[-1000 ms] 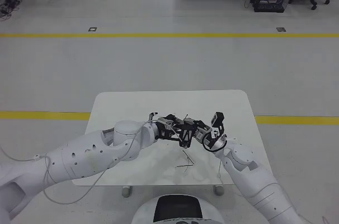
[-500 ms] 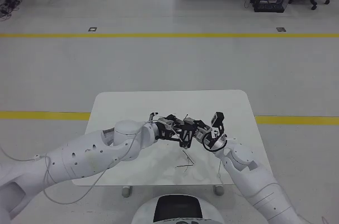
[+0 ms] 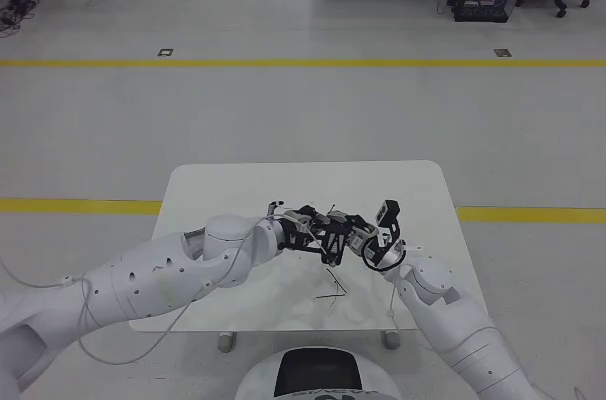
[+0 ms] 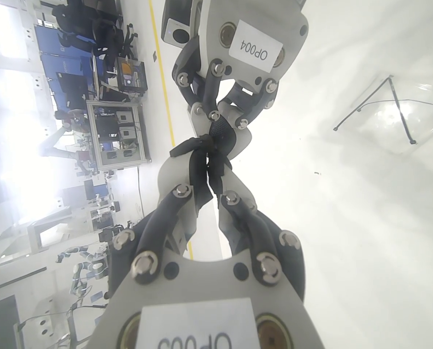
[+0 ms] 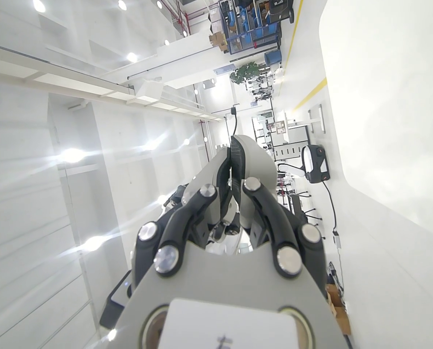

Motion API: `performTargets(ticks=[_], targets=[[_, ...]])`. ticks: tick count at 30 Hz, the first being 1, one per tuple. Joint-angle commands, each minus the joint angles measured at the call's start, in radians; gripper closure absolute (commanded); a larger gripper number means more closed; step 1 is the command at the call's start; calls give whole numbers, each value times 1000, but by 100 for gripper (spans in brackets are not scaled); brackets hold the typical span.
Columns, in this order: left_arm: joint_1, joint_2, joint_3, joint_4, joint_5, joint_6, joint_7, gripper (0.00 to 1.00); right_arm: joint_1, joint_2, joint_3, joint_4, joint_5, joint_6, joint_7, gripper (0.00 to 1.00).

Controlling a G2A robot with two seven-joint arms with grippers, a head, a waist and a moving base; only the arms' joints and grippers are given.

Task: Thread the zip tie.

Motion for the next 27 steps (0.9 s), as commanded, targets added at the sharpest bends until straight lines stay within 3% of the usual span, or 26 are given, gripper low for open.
performTargets(ticks=[1,3,4,5,12,22,27], targets=[[1,0,0,0,0,0,1,100,0,-1,1,1,-1,1,1,100],[1,0,0,1,0,-1,3,100,0,-2,1,2,-1,2,1,100],[1,0,0,1,0,-1,4,100,0,-2,2,2,-3,3,2,80],[1,0,0,2,0,-1,6,100,0,-2,3,3,-11,3,1,0],[4,6,0,15,0,28,31,100,-3,-5,4,-2,-38,-1,-20,0],[38,40,0,55,0,125,131,100,-19,-4,27,-7,-74,-38,-40,0],[34,47,-5,47,0,110,159,100,-19,-4,27,-7,-74,-38,-40,0]])
